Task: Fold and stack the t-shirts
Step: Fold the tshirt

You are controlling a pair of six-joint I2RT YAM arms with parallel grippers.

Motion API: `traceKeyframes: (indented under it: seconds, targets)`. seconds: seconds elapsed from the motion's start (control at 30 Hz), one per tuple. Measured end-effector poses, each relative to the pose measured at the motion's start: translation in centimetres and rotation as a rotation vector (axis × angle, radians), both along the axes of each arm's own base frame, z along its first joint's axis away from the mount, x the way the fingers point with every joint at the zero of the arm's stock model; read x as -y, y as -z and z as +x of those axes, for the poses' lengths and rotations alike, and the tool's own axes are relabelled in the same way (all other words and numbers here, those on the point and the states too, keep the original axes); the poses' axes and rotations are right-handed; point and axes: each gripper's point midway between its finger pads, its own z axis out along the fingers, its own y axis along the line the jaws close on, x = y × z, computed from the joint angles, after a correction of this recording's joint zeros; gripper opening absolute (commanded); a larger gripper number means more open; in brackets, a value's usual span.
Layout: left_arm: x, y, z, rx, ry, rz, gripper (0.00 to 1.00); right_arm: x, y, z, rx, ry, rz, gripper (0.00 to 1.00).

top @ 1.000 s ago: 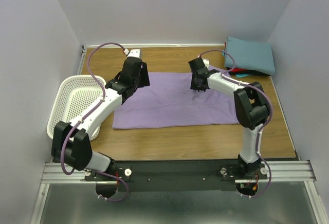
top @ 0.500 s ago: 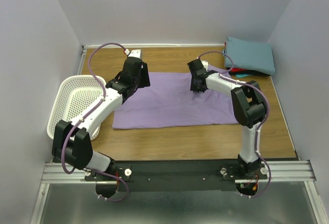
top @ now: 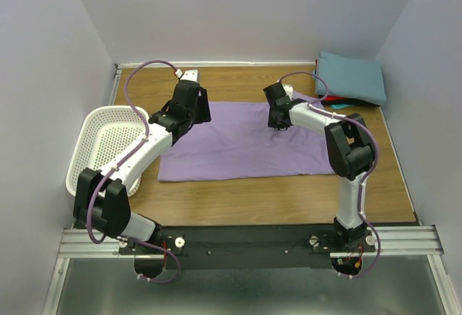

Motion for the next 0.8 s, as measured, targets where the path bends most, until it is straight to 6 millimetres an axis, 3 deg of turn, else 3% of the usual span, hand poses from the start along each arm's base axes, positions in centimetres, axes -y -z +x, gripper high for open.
traceKeyframes:
  seconds: [0.47, 0.8]
  targets:
    - [0.1, 0.7, 0.1, -0.017, 0.002, 0.005, 0.59, -0.3, -1.8, 0.5, 0.047, -0.001, 0.024, 0.08]
    - [0.2, 3.2, -0.1, -0.094, -0.026, 0.004, 0.58, -0.7, -1.8, 0.7, 0.056, -0.014, 0.041, 0.08]
